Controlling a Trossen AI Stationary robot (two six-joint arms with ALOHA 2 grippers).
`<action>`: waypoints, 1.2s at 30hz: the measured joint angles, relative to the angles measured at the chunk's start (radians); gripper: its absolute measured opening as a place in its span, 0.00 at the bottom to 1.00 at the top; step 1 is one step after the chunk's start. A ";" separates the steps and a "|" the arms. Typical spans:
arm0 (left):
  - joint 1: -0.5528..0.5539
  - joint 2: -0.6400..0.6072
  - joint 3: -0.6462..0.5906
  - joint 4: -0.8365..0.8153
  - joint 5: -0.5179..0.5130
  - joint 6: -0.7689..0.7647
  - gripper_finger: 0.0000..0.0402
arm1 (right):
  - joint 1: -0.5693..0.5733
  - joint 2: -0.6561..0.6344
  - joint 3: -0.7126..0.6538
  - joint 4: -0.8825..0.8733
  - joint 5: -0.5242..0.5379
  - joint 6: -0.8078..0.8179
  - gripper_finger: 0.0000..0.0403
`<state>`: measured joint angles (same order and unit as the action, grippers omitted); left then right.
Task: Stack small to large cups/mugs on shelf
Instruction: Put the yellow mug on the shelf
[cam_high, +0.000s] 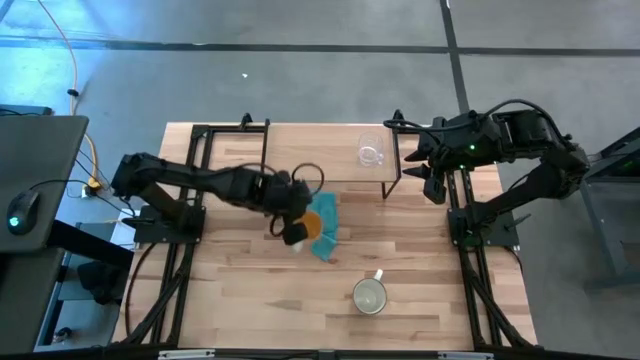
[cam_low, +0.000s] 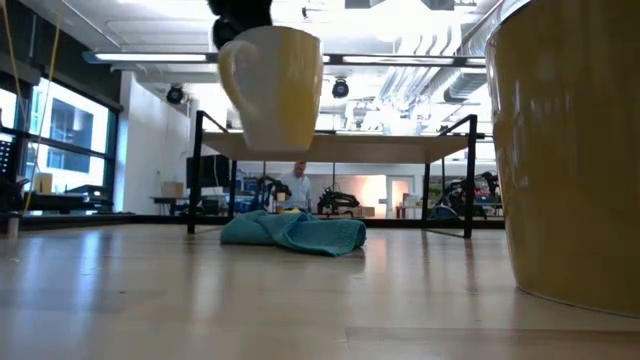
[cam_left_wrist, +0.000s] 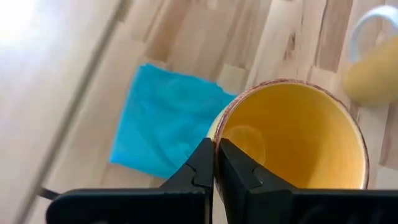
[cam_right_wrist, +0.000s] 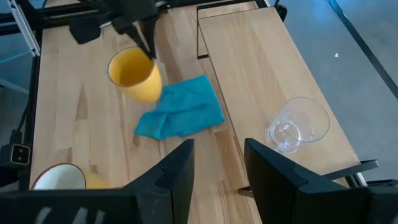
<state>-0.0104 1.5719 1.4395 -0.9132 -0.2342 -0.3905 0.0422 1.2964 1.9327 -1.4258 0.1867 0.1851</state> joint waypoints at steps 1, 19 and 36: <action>0.015 0.000 0.014 -0.006 0.004 0.014 0.00 | 0.000 0.000 0.000 0.000 0.000 0.004 0.33; 0.339 0.000 0.232 -0.011 0.089 0.259 0.00 | 0.000 0.000 0.000 -0.029 -0.010 0.051 0.33; 0.546 0.051 0.256 0.063 0.203 0.297 0.00 | 0.000 0.000 0.000 -0.029 -0.011 0.042 0.33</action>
<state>0.5356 1.6226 1.6955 -0.8506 -0.0315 -0.0933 0.0422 1.2964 1.9327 -1.4544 0.1753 0.2268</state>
